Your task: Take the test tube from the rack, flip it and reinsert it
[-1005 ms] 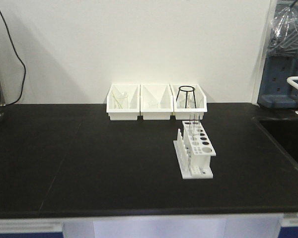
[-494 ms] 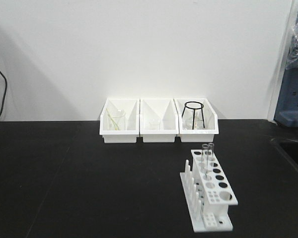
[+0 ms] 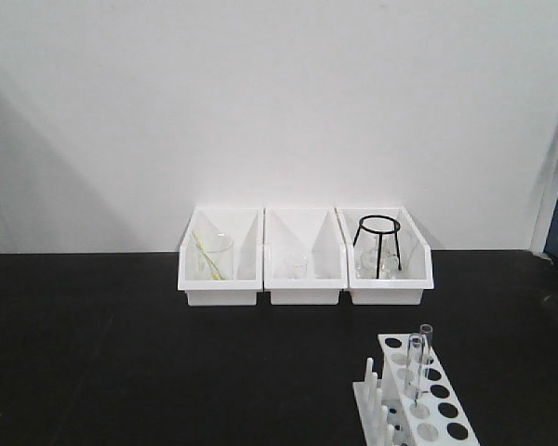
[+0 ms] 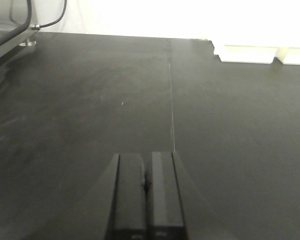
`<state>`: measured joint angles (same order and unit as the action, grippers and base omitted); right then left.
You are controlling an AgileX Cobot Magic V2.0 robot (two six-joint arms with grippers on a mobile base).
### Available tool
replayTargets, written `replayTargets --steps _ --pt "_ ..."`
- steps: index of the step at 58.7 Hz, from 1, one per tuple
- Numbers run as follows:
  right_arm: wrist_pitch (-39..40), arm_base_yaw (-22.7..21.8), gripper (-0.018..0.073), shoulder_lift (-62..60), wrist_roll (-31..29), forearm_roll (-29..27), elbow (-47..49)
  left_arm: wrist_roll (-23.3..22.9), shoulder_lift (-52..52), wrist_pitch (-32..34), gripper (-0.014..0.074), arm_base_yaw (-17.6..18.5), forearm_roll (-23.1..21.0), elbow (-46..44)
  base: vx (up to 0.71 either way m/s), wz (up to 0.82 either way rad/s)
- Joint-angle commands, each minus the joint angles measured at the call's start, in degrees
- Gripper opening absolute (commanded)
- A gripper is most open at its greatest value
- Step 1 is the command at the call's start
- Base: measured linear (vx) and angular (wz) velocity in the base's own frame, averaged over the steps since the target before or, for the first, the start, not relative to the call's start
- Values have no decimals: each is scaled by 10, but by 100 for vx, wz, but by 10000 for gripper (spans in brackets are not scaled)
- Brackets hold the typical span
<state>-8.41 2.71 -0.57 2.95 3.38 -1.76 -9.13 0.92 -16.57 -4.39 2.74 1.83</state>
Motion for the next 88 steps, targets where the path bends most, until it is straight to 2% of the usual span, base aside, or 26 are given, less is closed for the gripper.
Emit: replayTargets --steps 1,50,70,80,88 --pt "47 -4 -12 -6 0 3 0 0 7 50 -6 4 -3 0 21 0" --pt "51 -4 -12 -6 -2 3 0 0 7 50 -6 4 -3 0 10 0" --pt "122 -4 -12 -6 0 -9 2 0 7 50 -6 4 -3 0 0 0" --pt "117 -4 -12 -3 -2 5 41 0 7 50 -6 4 -3 0 0 0" --pt "84 -4 -12 31 -2 26 99 0 7 50 -6 4 -3 0 0 0"
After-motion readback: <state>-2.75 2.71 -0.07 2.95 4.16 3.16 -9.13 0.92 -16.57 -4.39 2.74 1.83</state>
